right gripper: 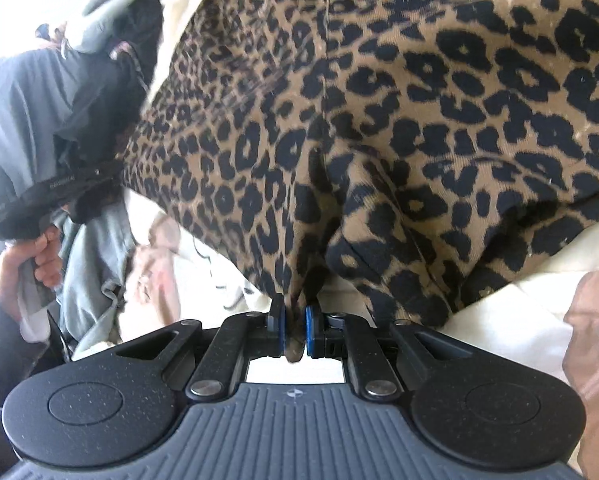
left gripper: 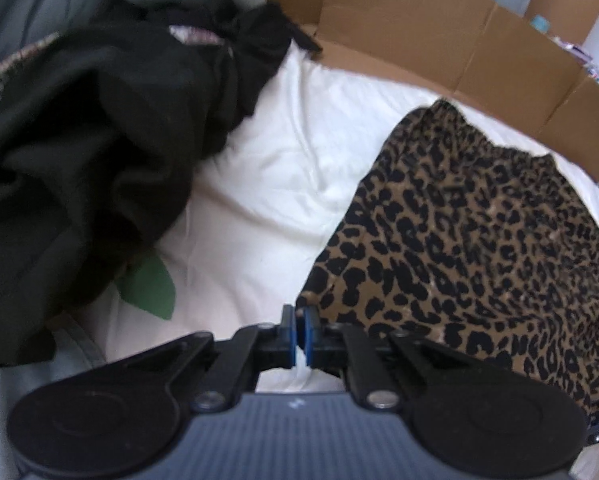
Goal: Fold clothes
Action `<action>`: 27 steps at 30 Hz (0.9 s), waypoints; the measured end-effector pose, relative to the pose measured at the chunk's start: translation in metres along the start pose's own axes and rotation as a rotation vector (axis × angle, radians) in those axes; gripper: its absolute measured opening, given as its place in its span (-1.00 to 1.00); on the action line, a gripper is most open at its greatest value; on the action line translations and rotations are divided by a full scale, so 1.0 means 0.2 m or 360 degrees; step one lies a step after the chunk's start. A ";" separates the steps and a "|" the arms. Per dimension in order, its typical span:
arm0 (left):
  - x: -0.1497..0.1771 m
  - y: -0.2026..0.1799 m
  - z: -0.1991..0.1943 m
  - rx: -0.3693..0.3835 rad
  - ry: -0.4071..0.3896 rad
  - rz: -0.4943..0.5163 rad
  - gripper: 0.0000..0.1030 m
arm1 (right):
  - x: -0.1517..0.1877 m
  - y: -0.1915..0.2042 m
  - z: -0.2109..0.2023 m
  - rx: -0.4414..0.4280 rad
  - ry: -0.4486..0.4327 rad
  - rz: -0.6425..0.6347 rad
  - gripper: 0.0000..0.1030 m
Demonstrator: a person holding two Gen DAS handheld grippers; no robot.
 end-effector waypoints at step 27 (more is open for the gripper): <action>-0.01 -0.46 0.03 0.0194 -0.0041 0.0025 -0.73 | -0.33 -0.31 -0.65 0.0423 -0.0449 -0.0212 -0.35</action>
Point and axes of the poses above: each gripper's, at about its wrist camera, not at the fingertips, and z roughly the way its jaws point, y to its left, x to its underside, the point moved 3 cm from there along z, roughly the way its jaws point, and after that the axes turned 3 degrees about -y, right-handed, at the moved point
